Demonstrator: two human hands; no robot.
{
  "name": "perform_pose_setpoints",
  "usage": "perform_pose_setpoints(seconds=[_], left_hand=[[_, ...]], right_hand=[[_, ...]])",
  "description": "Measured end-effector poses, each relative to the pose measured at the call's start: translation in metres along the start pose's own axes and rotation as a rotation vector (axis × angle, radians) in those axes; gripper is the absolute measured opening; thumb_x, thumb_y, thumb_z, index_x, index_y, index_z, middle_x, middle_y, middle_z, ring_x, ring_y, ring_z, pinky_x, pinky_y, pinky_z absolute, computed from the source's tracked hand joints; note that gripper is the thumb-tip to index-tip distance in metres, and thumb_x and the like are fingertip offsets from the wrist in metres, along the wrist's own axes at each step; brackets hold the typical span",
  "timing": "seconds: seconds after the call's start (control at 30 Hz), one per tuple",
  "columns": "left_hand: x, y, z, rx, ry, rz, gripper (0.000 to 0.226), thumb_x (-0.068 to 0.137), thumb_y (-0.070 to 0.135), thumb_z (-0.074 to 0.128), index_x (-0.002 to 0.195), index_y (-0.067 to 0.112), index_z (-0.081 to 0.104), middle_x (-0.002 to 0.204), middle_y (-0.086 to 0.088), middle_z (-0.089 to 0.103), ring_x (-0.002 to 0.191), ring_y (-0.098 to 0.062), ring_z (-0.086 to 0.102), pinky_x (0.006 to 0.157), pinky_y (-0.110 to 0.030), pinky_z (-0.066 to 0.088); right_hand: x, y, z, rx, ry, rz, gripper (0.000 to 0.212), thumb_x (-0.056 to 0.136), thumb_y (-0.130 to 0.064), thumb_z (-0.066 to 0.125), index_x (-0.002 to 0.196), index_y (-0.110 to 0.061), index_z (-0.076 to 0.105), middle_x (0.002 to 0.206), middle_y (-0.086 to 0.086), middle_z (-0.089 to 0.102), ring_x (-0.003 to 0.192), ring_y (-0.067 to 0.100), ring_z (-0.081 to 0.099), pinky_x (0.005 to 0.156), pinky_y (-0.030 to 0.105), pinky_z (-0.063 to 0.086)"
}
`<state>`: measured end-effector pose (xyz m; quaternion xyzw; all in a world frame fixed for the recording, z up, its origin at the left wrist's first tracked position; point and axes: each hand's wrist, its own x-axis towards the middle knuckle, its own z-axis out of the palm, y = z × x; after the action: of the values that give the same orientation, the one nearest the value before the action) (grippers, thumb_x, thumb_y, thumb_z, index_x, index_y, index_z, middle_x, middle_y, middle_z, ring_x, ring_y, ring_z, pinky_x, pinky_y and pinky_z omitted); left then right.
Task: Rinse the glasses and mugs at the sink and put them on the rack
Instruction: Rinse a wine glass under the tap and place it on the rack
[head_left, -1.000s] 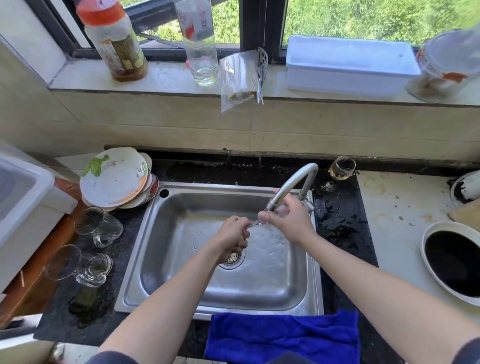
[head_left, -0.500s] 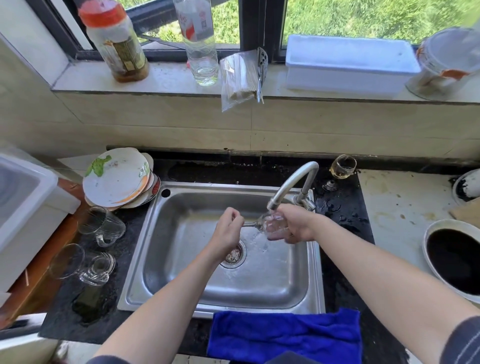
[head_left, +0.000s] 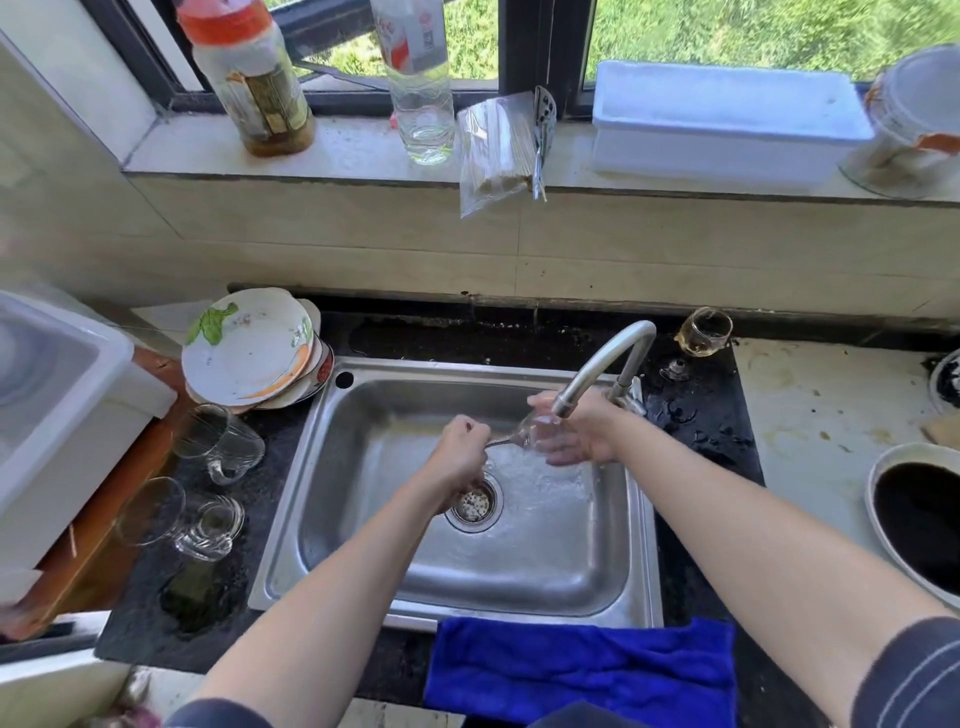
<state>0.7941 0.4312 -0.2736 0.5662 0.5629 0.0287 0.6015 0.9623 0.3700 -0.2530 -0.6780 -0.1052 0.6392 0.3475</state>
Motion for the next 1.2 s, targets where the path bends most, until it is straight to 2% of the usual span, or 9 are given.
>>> perform_pose_setpoints(seconds=[0.1, 0.2, 0.3, 0.43, 0.6, 0.73, 0.8, 0.97, 1.2], left_hand=[[0.0, -0.004, 0.002, -0.102, 0.032, -0.021, 0.016, 0.089, 0.01, 0.032, 0.076, 0.019, 0.033, 0.059, 0.0, 0.033, 0.04, -0.011, 0.025, 0.036, -0.014, 0.015], [0.002, -0.01, 0.018, -0.3, -0.012, -0.176, 0.02, 0.088, 0.009, 0.03, 0.071, 0.02, 0.028, 0.053, 0.001, 0.025, 0.034, -0.01, 0.021, 0.037, -0.011, 0.012], [0.003, -0.007, 0.026, -0.356, -0.109, -0.255, 0.02, 0.088, 0.012, 0.029, 0.072, 0.022, 0.027, 0.057, 0.001, 0.019, 0.032, -0.008, 0.016, 0.036, -0.009, 0.011], [0.007, -0.003, 0.019, 0.005, -0.073, -0.031, 0.014, 0.093, 0.015, 0.035, 0.08, 0.017, 0.035, 0.061, -0.004, 0.036, 0.041, -0.014, 0.031, 0.035, -0.016, 0.019], [0.01, -0.006, 0.007, -0.103, -0.015, 0.012, 0.016, 0.093, 0.011, 0.034, 0.079, 0.019, 0.036, 0.063, -0.002, 0.037, 0.042, -0.012, 0.026, 0.034, -0.013, 0.017], [0.016, -0.014, 0.021, -0.187, 0.151, 0.012, 0.008, 0.087, 0.022, 0.035, 0.08, 0.019, 0.037, 0.072, -0.006, 0.042, 0.049, -0.014, 0.032, 0.043, -0.024, 0.021], [0.017, -0.015, 0.026, -0.162, 0.167, 0.044, 0.007, 0.086, 0.024, 0.036, 0.081, 0.019, 0.037, 0.076, -0.008, 0.042, 0.051, -0.016, 0.032, 0.043, -0.026, 0.023], [0.027, -0.011, 0.023, -0.399, 0.122, -0.058, 0.016, 0.094, 0.02, 0.055, 0.096, 0.015, 0.039, 0.075, -0.007, 0.043, 0.046, -0.012, 0.032, 0.034, -0.016, 0.022], [0.036, 0.011, 0.076, -0.606, 0.042, -0.222, 0.034, 0.082, 0.006, 0.068, 0.109, 0.009, 0.048, 0.061, -0.005, 0.049, 0.04, -0.012, 0.035, 0.038, -0.019, 0.029]], right_hand=[[-0.004, 0.008, 0.009, 0.13, 0.032, 0.06, 0.026, 0.095, -0.037, 0.055, 0.104, -0.015, 0.064, 0.095, 0.007, 0.066, 0.086, 0.031, 0.067, 0.04, 0.024, 0.048], [-0.005, 0.033, 0.029, -0.171, 0.53, -0.429, 0.022, 0.089, -0.039, 0.062, 0.1, -0.021, 0.063, 0.101, -0.002, 0.065, 0.087, 0.019, 0.065, 0.067, 0.032, 0.053], [-0.003, 0.043, 0.019, -0.74, 0.631, -0.798, 0.032, 0.083, -0.043, 0.067, 0.11, -0.028, 0.066, 0.121, -0.003, 0.058, 0.11, 0.016, 0.056, 0.086, 0.034, 0.049], [-0.007, 0.019, 0.006, -0.994, 0.436, -0.405, 0.032, 0.086, -0.048, 0.059, 0.076, -0.019, 0.068, 0.082, 0.005, 0.067, 0.082, 0.025, 0.063, 0.071, 0.033, 0.053], [-0.007, 0.005, -0.009, -0.079, -0.102, 0.073, 0.023, 0.094, -0.036, 0.058, 0.093, -0.012, 0.06, 0.087, 0.011, 0.067, 0.07, 0.027, 0.068, 0.057, 0.032, 0.057], [0.004, 0.018, 0.02, 0.531, 0.214, -0.102, 0.024, 0.096, -0.034, 0.058, 0.099, -0.011, 0.062, 0.083, 0.009, 0.067, 0.057, 0.019, 0.065, 0.051, 0.03, 0.053], [0.007, 0.026, 0.03, 0.305, 0.399, -0.28, 0.028, 0.09, -0.033, 0.067, 0.105, -0.01, 0.063, 0.091, 0.009, 0.069, 0.058, 0.016, 0.063, 0.049, 0.028, 0.051], [-0.01, 0.024, -0.005, -0.041, 0.214, -0.179, 0.019, 0.093, -0.024, 0.062, 0.111, -0.018, 0.061, 0.108, 0.009, 0.068, 0.047, 0.016, 0.059, 0.038, 0.023, 0.038], [-0.04, 0.066, -0.012, -0.514, 0.364, -0.649, 0.046, 0.075, -0.023, 0.077, 0.111, -0.044, 0.055, 0.12, -0.013, 0.052, 0.085, 0.01, 0.064, 0.076, 0.024, 0.055]])
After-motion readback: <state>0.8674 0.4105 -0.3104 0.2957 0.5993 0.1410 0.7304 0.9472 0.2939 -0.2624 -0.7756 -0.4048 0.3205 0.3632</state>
